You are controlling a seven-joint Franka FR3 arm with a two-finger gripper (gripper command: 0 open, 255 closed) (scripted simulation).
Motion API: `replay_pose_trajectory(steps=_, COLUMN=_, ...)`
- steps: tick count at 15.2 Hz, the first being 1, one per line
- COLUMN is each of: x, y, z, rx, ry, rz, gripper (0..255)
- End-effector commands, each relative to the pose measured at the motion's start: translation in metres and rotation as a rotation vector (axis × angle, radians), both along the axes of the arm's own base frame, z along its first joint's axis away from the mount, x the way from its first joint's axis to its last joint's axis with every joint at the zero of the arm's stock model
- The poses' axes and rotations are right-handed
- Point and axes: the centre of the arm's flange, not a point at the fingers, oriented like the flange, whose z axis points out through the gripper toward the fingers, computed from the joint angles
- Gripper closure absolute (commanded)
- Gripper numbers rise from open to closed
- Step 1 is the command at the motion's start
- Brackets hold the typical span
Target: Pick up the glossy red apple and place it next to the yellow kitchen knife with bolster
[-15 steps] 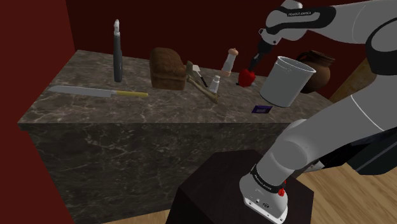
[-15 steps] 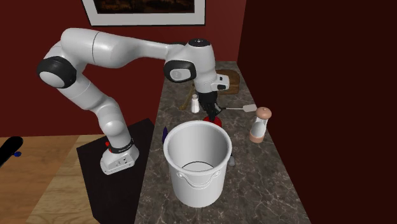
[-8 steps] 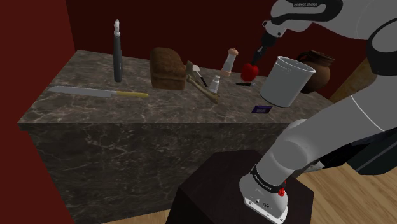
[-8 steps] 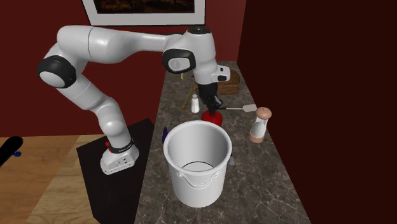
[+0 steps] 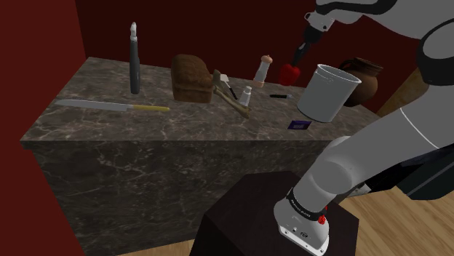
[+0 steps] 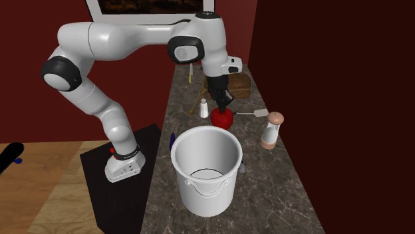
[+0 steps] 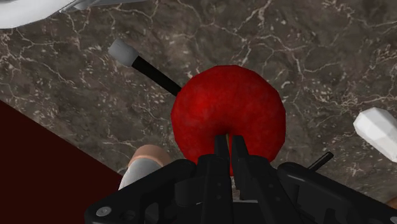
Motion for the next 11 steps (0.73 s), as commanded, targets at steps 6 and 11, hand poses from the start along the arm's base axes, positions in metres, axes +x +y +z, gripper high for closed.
replay_pose_trajectory(steps=6, x=0.000, y=0.000, z=0.037, rx=0.000, ry=0.000, rz=0.000, gripper=255)
replay_pose_trajectory(steps=11, x=0.000, y=0.000, z=0.061, rx=0.000, ry=0.000, rz=0.000, gripper=255)
